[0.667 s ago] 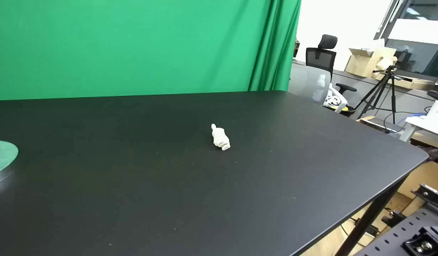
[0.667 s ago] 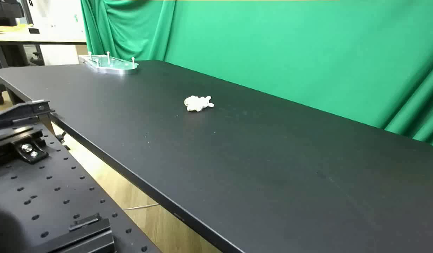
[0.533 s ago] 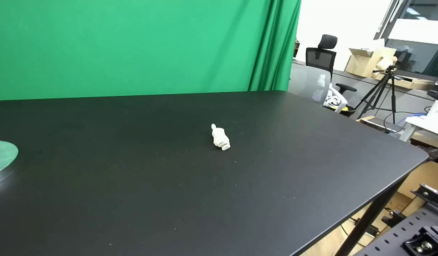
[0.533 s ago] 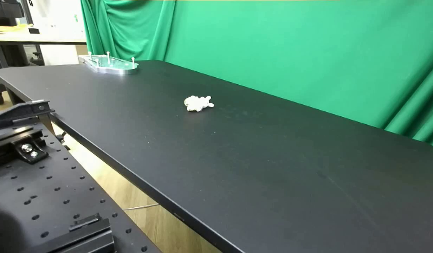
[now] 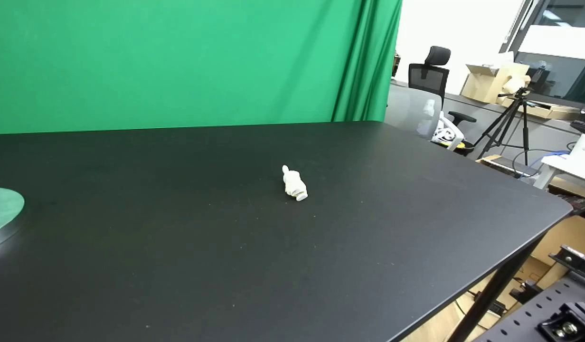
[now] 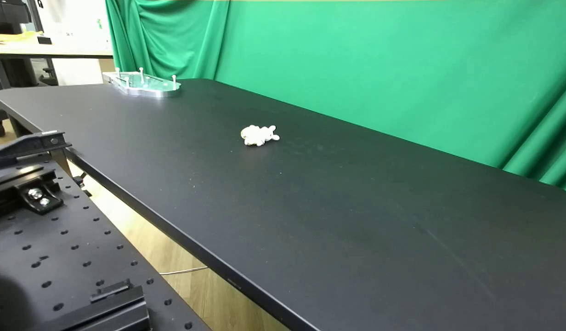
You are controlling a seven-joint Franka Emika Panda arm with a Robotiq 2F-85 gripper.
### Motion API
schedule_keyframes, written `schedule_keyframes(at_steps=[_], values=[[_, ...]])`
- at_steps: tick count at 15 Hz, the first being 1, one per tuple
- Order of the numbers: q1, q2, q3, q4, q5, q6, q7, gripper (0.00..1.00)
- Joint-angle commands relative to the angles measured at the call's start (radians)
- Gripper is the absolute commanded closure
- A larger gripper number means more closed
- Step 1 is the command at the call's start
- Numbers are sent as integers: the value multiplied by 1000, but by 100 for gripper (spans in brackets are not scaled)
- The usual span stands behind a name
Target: Move the white object to the right slightly
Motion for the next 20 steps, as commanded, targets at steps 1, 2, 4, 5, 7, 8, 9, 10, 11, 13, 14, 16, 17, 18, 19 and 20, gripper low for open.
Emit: schedule_keyframes(at_steps=[1,2,4,5,7,8,9,10,11,13,14,16,17,18,19,20], values=[[16,1,-15,1,-4,-1,3,0],[16,1,-15,1,-4,-1,3,0],[-3,-1,-25,-12,-52,4,-1,0],[-10,2,-31,-16,-83,4,-7,0],[-26,11,-48,-26,-156,5,-17,0],[-34,18,-59,-34,-189,19,-34,0],[-42,24,-67,-40,-226,33,-39,0],[-50,34,-76,-44,-264,55,-52,0],[-54,43,-82,-53,-296,91,-59,0],[-63,65,-95,-63,-359,183,-74,0],[-65,81,-103,-64,-377,225,-84,0],[-67,115,-121,-70,-378,317,-111,0],[-64,130,-131,-75,-353,362,-131,0],[-64,136,-135,-76,-345,383,-125,0],[-66,122,-135,-75,-354,368,-94,0],[-59,136,-134,-73,-357,362,-115,0]])
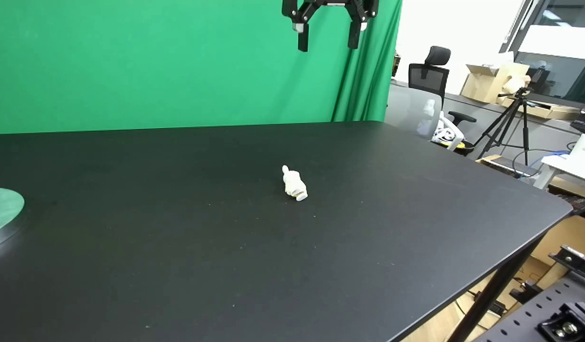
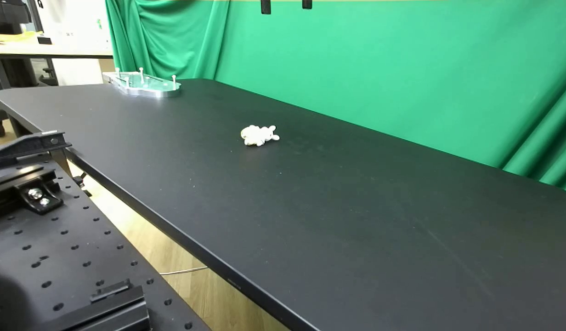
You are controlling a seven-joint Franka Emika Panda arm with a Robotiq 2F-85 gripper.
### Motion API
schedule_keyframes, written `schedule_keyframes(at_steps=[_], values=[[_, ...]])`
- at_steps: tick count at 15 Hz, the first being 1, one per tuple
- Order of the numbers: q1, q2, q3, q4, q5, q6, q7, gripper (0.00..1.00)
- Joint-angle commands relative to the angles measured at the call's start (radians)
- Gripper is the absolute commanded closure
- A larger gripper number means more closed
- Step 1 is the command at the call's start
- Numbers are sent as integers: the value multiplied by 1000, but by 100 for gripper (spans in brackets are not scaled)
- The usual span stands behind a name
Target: Move the white object to the right slightly
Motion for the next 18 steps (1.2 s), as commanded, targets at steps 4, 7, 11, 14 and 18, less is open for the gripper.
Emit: schedule_keyframes(at_steps=[4,7,11,14,18], values=[[7,7,-15,0,-2,14,4,0],[2,51,-25,-5,14,82,8,0],[-4,142,-56,-12,76,214,-14,0],[0,232,-72,6,144,274,-57,0],[10,337,-63,31,244,300,-117,0]])
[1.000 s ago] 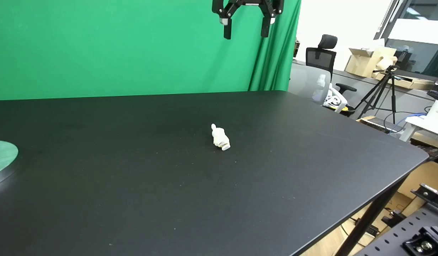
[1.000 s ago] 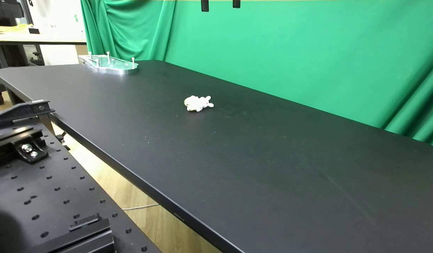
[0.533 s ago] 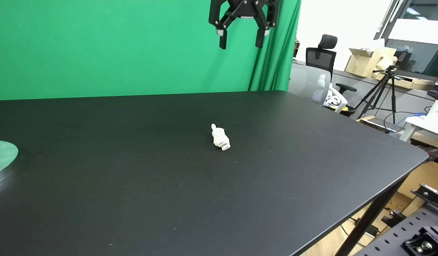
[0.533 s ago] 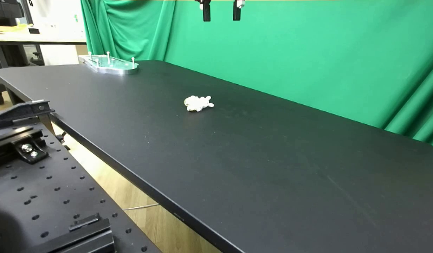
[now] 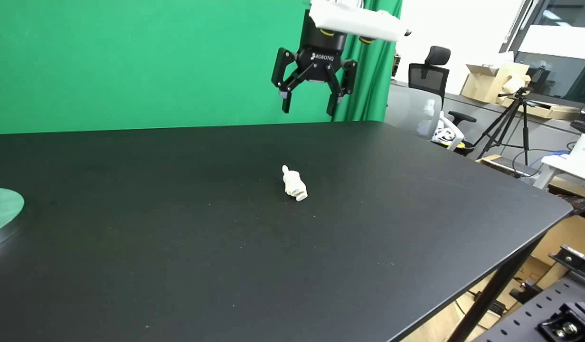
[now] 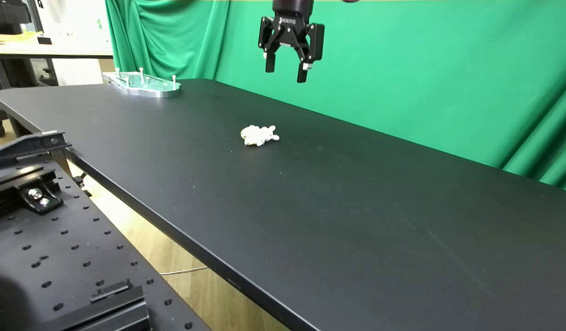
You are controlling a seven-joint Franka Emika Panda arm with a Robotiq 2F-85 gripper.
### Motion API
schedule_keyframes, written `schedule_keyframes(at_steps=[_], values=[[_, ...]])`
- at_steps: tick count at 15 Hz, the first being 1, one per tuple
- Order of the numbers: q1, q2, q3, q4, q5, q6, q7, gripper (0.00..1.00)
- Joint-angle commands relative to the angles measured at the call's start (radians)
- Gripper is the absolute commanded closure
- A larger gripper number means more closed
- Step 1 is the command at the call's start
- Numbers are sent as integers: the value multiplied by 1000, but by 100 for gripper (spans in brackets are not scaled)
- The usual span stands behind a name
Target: Move the white object to the right slightly
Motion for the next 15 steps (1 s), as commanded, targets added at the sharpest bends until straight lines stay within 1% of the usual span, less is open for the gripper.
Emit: schedule_keyframes(at_steps=[1,3,6,15], values=[[10,88,6,44,77,1,-43,0],[8,126,12,51,117,-5,-61,0],[10,176,12,62,148,-9,-70,0],[2,272,6,104,178,-27,-76,0]])
